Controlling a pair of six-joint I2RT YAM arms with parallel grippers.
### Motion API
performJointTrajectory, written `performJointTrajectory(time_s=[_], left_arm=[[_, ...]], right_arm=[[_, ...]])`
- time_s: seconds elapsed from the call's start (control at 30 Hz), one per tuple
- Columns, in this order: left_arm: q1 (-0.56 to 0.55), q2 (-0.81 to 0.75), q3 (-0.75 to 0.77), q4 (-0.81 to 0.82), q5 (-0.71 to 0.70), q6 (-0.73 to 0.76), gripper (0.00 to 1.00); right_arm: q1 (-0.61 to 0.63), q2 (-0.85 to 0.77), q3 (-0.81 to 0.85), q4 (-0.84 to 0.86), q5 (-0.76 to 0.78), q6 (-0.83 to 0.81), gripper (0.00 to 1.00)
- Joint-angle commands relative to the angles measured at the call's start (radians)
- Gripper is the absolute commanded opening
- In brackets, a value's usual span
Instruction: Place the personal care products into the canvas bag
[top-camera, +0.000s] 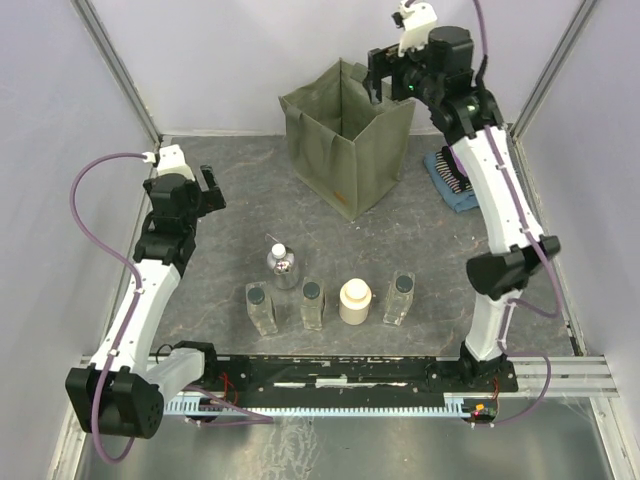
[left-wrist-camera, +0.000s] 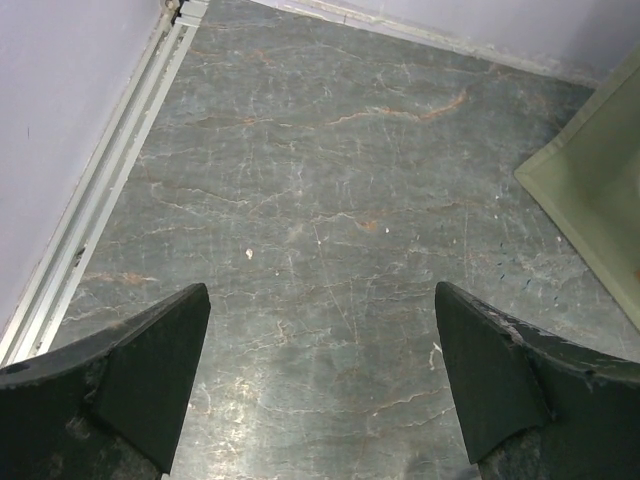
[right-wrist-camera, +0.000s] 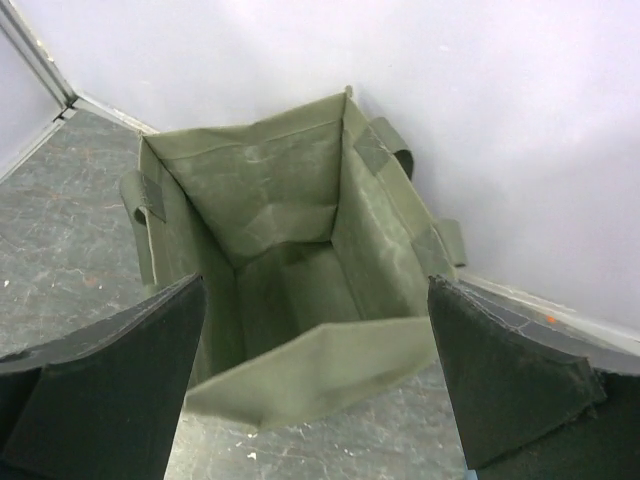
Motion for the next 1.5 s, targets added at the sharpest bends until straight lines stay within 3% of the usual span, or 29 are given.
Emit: performJointTrajectory(time_s=[0.0,0.27,0.47,0.73,0.93,1.23,1.47], left_arm=[[0.001,0.003,0.016,0.058,0.043,0.099,1.0],[0.001,-0.007,-0.033,0.105,0.076,0.117,0.99],[0.0,0.011,-0.046,0.12,0.069,0.121,1.0],[0.001,0.052,-0.044,0.154,0.087,0.105,1.0],[0.001,0.1,-0.019,0.166,0.103,0.089,1.0],[0.001,0.128,-0.03,0.233,0.139,0.076,1.0],[0.001,0.15,-0.041,0.267,0.163,0.087,1.0]], right_arm=[[0.011,0.177,0.122,-0.044,-0.107,0.013,1.0],[0.044,0.354,0.103,0.161,-0.149,-0.028,1.0],[0.059,0.452,0.175,0.146,-0.169,-0.052,1.0],[0.071,0.426,0.112,0.003,-0.219,-0.213,1.0],[0.072,0.329,0.046,0.026,-0.101,-0.279,1.0],[0.071,0.284,0.123,0.109,-0.142,-0.185,1.0],[0.067,0.347,0.068,0.332,-0.173,-0.101,1.0]])
